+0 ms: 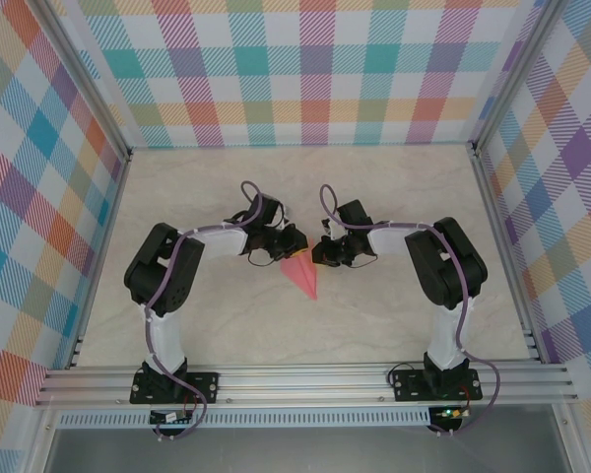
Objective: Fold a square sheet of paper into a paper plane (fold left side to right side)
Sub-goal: Fourth fold the wing at the center of the table.
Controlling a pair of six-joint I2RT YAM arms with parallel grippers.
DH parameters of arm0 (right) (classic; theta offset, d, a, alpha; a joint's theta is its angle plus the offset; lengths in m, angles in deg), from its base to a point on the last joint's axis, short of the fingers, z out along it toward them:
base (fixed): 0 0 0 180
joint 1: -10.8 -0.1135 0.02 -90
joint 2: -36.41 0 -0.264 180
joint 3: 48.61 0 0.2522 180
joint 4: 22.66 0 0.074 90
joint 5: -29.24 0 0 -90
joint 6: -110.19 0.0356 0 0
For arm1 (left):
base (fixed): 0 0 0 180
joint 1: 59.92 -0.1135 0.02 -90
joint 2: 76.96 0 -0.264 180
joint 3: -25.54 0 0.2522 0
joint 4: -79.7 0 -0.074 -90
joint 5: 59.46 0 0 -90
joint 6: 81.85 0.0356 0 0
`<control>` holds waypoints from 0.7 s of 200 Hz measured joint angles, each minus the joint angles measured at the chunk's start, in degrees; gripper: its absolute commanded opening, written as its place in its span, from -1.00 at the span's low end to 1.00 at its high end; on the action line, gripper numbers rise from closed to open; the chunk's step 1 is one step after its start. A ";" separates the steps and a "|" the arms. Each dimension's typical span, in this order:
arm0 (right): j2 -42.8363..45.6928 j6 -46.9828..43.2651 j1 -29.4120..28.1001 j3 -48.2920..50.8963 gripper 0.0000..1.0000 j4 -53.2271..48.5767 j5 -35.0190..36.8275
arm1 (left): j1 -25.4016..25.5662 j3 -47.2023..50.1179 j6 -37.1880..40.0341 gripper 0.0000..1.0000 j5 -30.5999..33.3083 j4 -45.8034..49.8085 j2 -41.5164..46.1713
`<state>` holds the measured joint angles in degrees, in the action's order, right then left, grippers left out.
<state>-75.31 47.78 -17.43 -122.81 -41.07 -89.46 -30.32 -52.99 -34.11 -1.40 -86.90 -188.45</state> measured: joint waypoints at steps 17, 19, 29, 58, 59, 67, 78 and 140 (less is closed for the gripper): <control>0.00 -0.07 -0.17 -0.20 -0.85 -0.37 0.31 | 0.00 0.00 0.04 -0.71 0.02 0.02 -0.96; 0.00 -0.07 -0.17 -0.24 -0.85 -0.44 0.39 | 0.00 0.00 0.04 -0.71 0.07 0.02 -1.07; 0.00 -0.17 -0.26 -0.39 -0.85 -0.72 0.59 | 0.00 0.00 0.07 -0.71 0.15 0.04 -1.46; 0.00 -0.26 -0.33 -0.55 -0.85 -1.03 0.87 | 0.00 0.00 0.09 -0.72 1.18 0.37 -1.90; 0.00 -0.26 -0.33 -0.55 -0.84 -1.03 0.87 | 0.00 0.00 0.09 -0.72 1.18 0.37 -1.90; 0.00 -0.26 -0.33 -0.57 -0.84 -1.05 0.92 | 0.00 0.02 0.09 -0.72 1.46 0.39 -1.95; 0.00 -0.28 -0.33 -0.66 -0.84 -1.20 1.05 | 0.00 0.13 0.11 -0.73 1.92 0.44 -1.99; 0.00 -1.03 -0.37 -2.19 -0.72 -3.52 2.01 | 0.00 1.84 0.07 -0.76 3.34 -0.26 -2.05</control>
<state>-75.31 46.76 -17.80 -125.00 -44.59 -87.45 -30.32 -51.15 -34.04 1.94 -87.16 -190.50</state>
